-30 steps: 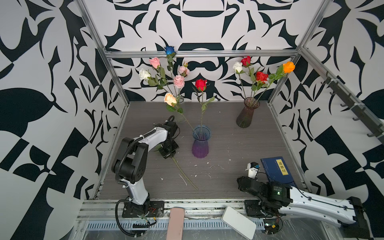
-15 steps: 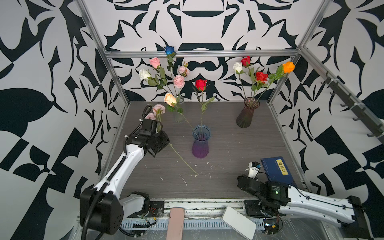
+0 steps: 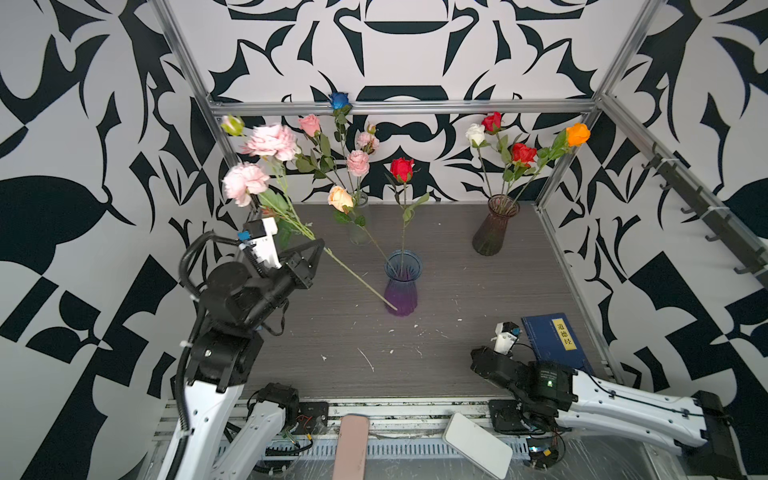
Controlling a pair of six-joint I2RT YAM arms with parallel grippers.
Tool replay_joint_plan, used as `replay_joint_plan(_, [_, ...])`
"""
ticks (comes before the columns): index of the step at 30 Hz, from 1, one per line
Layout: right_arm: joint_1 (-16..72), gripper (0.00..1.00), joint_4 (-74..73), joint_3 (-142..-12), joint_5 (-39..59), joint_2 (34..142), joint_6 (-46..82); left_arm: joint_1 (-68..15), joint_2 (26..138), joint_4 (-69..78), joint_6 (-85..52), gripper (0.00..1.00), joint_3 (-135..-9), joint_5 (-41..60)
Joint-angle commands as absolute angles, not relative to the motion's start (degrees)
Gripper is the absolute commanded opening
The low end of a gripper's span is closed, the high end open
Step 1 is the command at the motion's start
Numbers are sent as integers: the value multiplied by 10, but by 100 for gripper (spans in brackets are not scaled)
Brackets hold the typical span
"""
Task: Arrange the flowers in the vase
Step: 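Lift the pink rose spray up with the left gripper, then carry the pink rose spray over the blue-purple vase with the left gripper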
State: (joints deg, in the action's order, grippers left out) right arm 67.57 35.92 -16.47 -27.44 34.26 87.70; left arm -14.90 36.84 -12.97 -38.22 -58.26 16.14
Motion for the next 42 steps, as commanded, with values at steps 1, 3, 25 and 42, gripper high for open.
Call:
replay_joint_plan(1, [674,15,350,-180,-274,356,873,-149,372,-7,-331,0,-589,197])
replay_joint_plan(3, [674,15,345,-181,-268,365,871,-149,402,34,-326,0,-609,249])
replay_joint_plan(25, [674,15,338,-187,-221,385,865,-260,644,7,-91,0,-706,253])
replay_joint_plan(42, [673,15,356,-177,-238,352,885,-325,691,-37,-16,0,-816,177])
